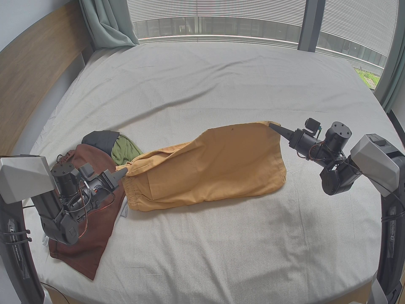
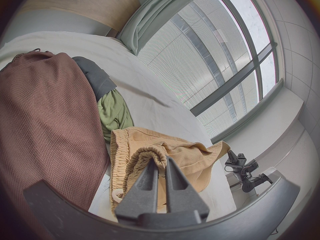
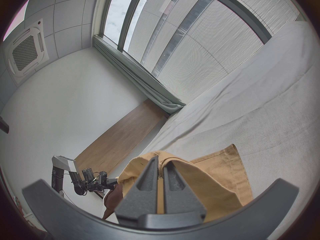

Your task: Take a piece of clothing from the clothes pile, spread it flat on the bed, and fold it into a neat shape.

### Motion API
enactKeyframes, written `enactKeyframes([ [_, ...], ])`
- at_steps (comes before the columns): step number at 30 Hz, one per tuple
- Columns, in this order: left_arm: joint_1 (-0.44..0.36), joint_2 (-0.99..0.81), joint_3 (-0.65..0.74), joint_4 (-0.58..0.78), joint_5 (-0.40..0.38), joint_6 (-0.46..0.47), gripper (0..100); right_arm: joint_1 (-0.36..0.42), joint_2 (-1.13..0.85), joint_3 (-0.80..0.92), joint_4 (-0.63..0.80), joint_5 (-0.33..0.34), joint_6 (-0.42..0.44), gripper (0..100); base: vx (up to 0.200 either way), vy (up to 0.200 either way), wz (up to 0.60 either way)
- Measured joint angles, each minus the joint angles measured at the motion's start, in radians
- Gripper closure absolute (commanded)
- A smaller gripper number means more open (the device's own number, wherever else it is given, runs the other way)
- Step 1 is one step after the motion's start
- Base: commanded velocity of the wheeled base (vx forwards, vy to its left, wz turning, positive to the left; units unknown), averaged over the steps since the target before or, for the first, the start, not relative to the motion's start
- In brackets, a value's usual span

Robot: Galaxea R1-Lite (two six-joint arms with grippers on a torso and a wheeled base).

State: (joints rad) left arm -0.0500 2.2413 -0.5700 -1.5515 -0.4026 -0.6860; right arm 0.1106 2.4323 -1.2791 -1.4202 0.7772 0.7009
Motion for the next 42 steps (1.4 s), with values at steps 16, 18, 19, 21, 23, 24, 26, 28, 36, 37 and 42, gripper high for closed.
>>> enactKeyframes([
  [16, 0.001, 0.082, -0.073, -0.001, 0.016, 0.007, 0, -0.001, 0.068, -0.098, 0.029, -0.001, -0.001, 100, 0.0, 0.0, 0.0],
  [18, 0.001, 0.086, -0.076, -0.002, 0.017, 0.006, 0, -0.001, 0.076, -0.108, 0.029, -0.001, -0.001, 0, 0.0, 0.0, 0.0],
  [19, 0.001, 0.087, -0.078, -0.001, 0.017, 0.005, 0, -0.001, 0.08, -0.116, 0.03, -0.001, -0.001, 0, 0.0, 0.0, 0.0],
  [21, 0.003, 0.088, -0.084, -0.001, 0.018, 0.004, 0, 0.0, 0.087, -0.136, 0.031, -0.002, -0.001, 0, 0.0, 0.0, 0.0],
  [23, 0.007, 0.091, -0.097, -0.001, 0.024, 0.002, 0, 0.001, 0.093, -0.158, 0.038, -0.004, -0.001, 0, 0.0, 0.0, 0.0],
  [24, 0.01, 0.093, -0.105, -0.001, 0.035, 0.001, 0, 0.002, 0.096, -0.169, 0.042, -0.006, -0.001, 0, 0.0, 0.0, 0.0],
  [26, 0.016, 0.096, -0.12, -0.001, 0.06, 0.001, 0, 0.002, 0.097, -0.18, 0.045, -0.009, -0.001, 0, 0.0, 0.0, 0.0],
  [28, 0.02, 0.098, -0.132, -0.001, 0.074, 0.0, 0, 0.003, 0.095, -0.178, 0.045, -0.01, -0.002, 0, 0.0, 0.0, 0.0],
  [36, 0.018, 0.088, -0.133, -0.001, 0.08, 0.003, 0, 0.007, 0.035, -0.035, 0.039, -0.011, -0.023, 0, 0.0, 0.0, 0.0],
  [37, 0.017, 0.084, -0.129, -0.001, 0.079, 0.003, 0, 0.007, 0.024, -0.006, 0.038, -0.011, -0.033, 0, 0.0, 0.0, 0.0],
  [42, 0.004, 0.058, -0.099, -0.001, 0.075, 0.011, 0, 0.014, -0.037, 0.166, 0.028, -0.011, -0.091, 0, 0.0, 0.0, 0.0],
])
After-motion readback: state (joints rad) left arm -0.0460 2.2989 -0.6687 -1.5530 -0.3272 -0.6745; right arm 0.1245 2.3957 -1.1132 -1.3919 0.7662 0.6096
